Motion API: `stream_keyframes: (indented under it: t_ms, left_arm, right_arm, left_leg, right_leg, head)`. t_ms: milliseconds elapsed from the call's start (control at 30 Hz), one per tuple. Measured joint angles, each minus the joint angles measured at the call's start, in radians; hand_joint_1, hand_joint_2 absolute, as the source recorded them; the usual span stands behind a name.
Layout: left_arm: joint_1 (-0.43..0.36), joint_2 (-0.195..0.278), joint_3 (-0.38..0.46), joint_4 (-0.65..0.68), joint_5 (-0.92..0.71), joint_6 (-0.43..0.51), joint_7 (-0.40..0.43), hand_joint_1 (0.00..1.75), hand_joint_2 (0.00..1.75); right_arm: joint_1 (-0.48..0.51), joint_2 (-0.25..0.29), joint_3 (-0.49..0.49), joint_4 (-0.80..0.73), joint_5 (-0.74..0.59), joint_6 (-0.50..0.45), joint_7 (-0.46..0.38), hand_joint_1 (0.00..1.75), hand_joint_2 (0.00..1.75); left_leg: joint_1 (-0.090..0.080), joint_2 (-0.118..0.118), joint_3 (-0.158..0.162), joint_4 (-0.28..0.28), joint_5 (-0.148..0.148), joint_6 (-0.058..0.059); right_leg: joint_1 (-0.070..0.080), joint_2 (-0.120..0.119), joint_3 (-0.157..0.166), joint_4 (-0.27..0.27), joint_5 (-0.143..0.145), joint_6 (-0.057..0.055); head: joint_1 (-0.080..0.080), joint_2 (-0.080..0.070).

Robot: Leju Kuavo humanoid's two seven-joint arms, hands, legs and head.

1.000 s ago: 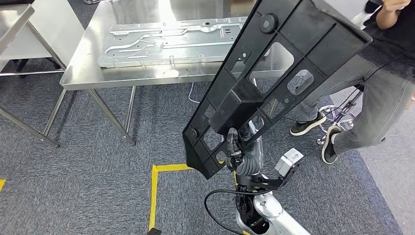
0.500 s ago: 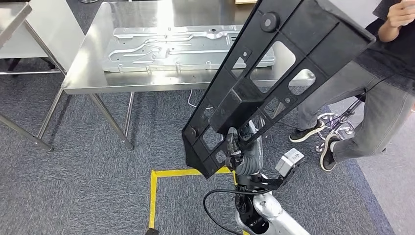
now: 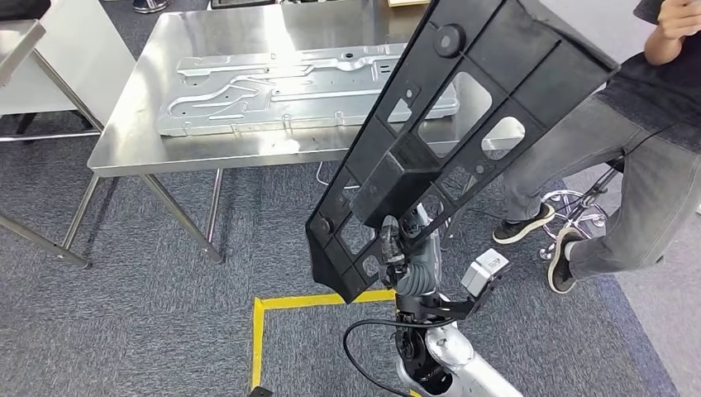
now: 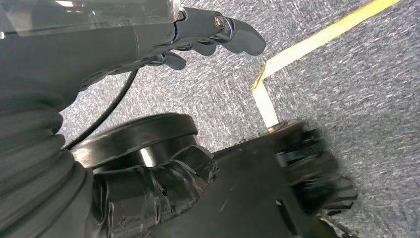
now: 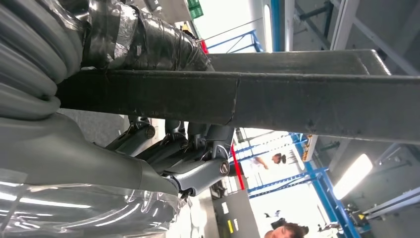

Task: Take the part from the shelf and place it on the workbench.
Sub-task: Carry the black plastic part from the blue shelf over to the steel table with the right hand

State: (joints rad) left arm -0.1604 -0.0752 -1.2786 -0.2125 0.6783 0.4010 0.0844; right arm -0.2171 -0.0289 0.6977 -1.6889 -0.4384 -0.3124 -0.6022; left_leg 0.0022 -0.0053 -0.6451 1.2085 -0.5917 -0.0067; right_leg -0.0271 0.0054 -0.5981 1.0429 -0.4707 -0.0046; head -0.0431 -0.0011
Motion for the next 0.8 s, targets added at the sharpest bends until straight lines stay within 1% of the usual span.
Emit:
stream_keyframes:
  t_ms: [33,67,100,133,167,200,233,267,333,400,433,467,533,567,600,633,667,700,733,767,800]
  left_arm:
    - [0.001,0.000,0.000,0.000,0.000,0.000,0.001,0.00,1.75]
    - [0.003,0.000,0.000,0.000,0.000,0.000,0.002,0.00,1.75]
    - [0.004,0.000,0.000,0.000,0.000,0.000,0.002,0.00,1.75]
    - [0.005,0.000,0.000,0.000,0.000,0.000,0.003,0.00,1.75]
    - [0.005,0.000,0.000,0.000,0.000,0.000,0.003,0.00,1.75]
    - [0.004,0.001,0.000,0.000,0.000,0.000,0.003,0.00,1.75]
    - [0.003,0.001,0.000,0.000,0.000,0.000,0.003,0.00,1.75]
    - [0.001,0.002,-0.001,0.000,0.000,0.000,0.003,0.00,1.75]
    - [0.001,0.002,-0.001,0.000,0.000,0.000,0.003,0.00,1.75]
    - [0.004,0.002,-0.001,0.000,0.000,0.000,0.003,0.00,1.75]
    - [0.004,0.001,-0.001,0.000,-0.001,0.000,0.004,0.00,1.75]
    - [0.003,0.001,-0.001,0.000,-0.001,0.000,0.004,0.00,1.75]
    - [0.000,0.000,-0.001,0.000,-0.001,-0.001,0.004,0.00,1.75]
    - [0.001,-0.001,-0.001,0.000,-0.001,-0.001,0.004,0.00,1.75]
    - [0.002,-0.001,-0.001,0.000,-0.001,-0.001,0.004,0.00,1.75]
    - [0.004,-0.001,-0.001,0.000,-0.001,-0.002,0.004,0.00,1.75]
    - [0.005,-0.001,-0.001,0.000,-0.001,-0.002,0.004,0.00,1.75]
    - [0.006,-0.001,-0.001,0.000,-0.001,-0.002,0.004,0.00,1.75]
    - [0.004,-0.001,-0.001,0.000,-0.001,-0.003,0.004,0.00,1.75]
    - [0.002,-0.001,-0.001,0.000,-0.001,-0.003,0.004,0.00,1.75]
    - [0.001,-0.001,-0.002,0.000,-0.001,-0.003,0.004,0.00,1.75]
  right_arm:
    - [0.000,0.000,0.000,0.000,0.000,0.000,0.000,1.75,1.75]
    - [0.001,0.000,0.000,0.000,-0.001,0.000,0.000,1.75,1.75]
    - [0.002,0.000,0.000,0.000,-0.001,0.000,0.000,1.75,1.75]
    - [0.002,0.000,0.000,0.000,-0.001,0.000,0.000,1.75,1.75]
    - [0.001,0.000,0.000,0.000,-0.001,0.000,0.000,1.75,1.75]
    - [0.000,0.000,0.000,0.000,-0.001,0.000,0.000,1.75,1.75]
    - [-0.001,0.000,0.000,0.000,0.000,0.000,0.000,1.75,1.75]
    - [-0.002,0.000,0.000,0.000,0.000,0.000,0.001,1.75,1.75]
    - [-0.002,0.000,0.000,0.000,0.000,0.000,0.002,1.75,1.75]
    - [-0.003,0.000,0.000,0.000,0.001,0.000,0.003,1.75,1.75]
    - [-0.004,0.000,0.000,-0.001,0.001,0.000,0.003,1.75,1.75]
    - [-0.005,0.000,-0.001,-0.001,0.002,-0.001,0.003,1.75,1.75]
    - [-0.005,-0.001,-0.001,0.000,0.002,-0.001,0.003,1.75,1.75]
    - [-0.003,-0.001,-0.001,0.000,0.002,-0.001,0.004,1.75,1.75]
    - [-0.001,-0.001,-0.001,0.001,0.002,-0.001,0.004,1.75,1.75]
    - [0.000,-0.001,-0.001,0.001,0.002,-0.001,0.004,1.75,1.75]
    - [-0.001,-0.002,-0.001,0.001,0.002,-0.001,0.005,1.75,1.75]
    - [-0.001,-0.002,-0.001,0.001,0.002,-0.002,0.005,1.75,1.75]
    - [-0.002,-0.001,-0.001,0.001,0.002,-0.002,0.005,1.75,1.75]
    - [-0.002,-0.001,-0.001,0.001,0.003,-0.002,0.005,1.75,1.75]
    - [-0.001,-0.001,-0.001,0.000,0.003,-0.002,0.006,1.75,1.75]
  left_leg:
    - [0.002,0.000,-0.041,0.059,-0.011,-0.003]
    - [0.002,0.000,-0.071,0.090,-0.003,-0.003]
    - [0.002,0.000,-0.080,0.081,0.026,-0.001]
    - [0.001,0.000,-0.071,0.035,0.070,0.004]
    - [-0.001,0.000,-0.050,-0.032,0.118,0.013]
    - [-0.005,0.000,-0.027,-0.092,0.151,0.021]
    - [-0.009,0.000,-0.008,-0.138,0.168,0.029]
    - [-0.013,0.000,0.002,-0.162,0.169,0.035]
    - [-0.017,0.000,0.010,-0.177,0.159,0.041]
    - [-0.011,0.000,0.031,-0.204,0.161,0.043]
    - [-0.007,0.000,0.046,-0.219,0.162,0.045]
    - [-0.005,0.001,0.059,-0.230,0.161,0.048]
    - [-0.006,0.002,0.074,-0.235,0.151,0.056]
    - [-0.006,0.001,0.081,-0.234,0.144,0.058]
    - [-0.006,0.000,0.088,-0.232,0.137,0.057]
    - [-0.004,-0.001,0.096,-0.228,0.127,0.055]
    - [-0.002,-0.002,0.103,-0.222,0.117,0.052]
    - [-0.002,-0.003,0.106,-0.214,0.105,0.046]
    - [-0.003,-0.004,0.106,-0.201,0.093,0.039]
    - [-0.004,-0.005,0.104,-0.193,0.084,0.032]
    - [-0.006,-0.005,0.101,-0.188,0.078,0.027]
  right_leg:
    - [0.001,0.000,0.004,0.000,-0.004,-0.001]
    - [0.002,0.001,0.009,0.000,-0.009,-0.001]
    - [0.003,0.003,0.017,0.000,-0.015,-0.001]
    - [0.005,0.004,0.026,0.000,-0.021,-0.001]
    - [0.006,0.006,0.035,-0.001,-0.027,-0.001]
    - [0.008,0.006,0.043,-0.002,-0.033,0.001]
    - [0.008,0.007,0.046,-0.004,-0.037,0.005]
    - [0.008,0.007,0.047,-0.006,-0.039,0.010]
    - [0.006,0.008,0.048,-0.014,-0.040,0.021]
    - [0.011,0.004,0.051,-0.012,-0.046,0.031]
    - [0.015,0.003,0.041,0.010,-0.058,0.034]
    - [0.018,0.001,0.016,0.055,-0.076,0.035]
    - [0.018,0.001,-0.064,0.183,-0.116,0.036]
    - [0.016,0.001,-0.100,0.231,-0.120,0.037]
    - [0.012,0.000,-0.120,0.246,-0.105,0.040]
    - [0.008,0.000,-0.118,0.218,-0.068,0.043]
    - [0.003,-0.002,-0.100,0.161,-0.021,0.047]
    - [0.000,-0.003,-0.077,0.103,0.013,0.050]
    - [-0.001,-0.003,-0.056,0.052,0.033,0.049]
    - [-0.002,-0.003,-0.045,0.026,0.036,0.045]
    - [0.000,-0.001,-0.042,0.019,0.027,0.039]
  head:
    - [0.000,0.000]
    - [-0.001,0.000]
    - [-0.001,0.000]
    - [-0.001,0.000]
    - [-0.001,0.000]
    - [0.001,0.000]
    - [0.002,0.000]
    - [0.003,0.000]
    - [0.002,0.000]
    - [0.004,0.000]
    - [0.006,0.000]
    - [0.008,0.000]
    - [0.012,0.000]
    - [0.012,0.000]
    - [0.013,0.000]
    - [0.013,0.000]
    - [0.014,0.000]
    - [0.014,0.000]
    - [0.016,0.000]
    - [0.018,0.000]
    - [0.019,0.000]
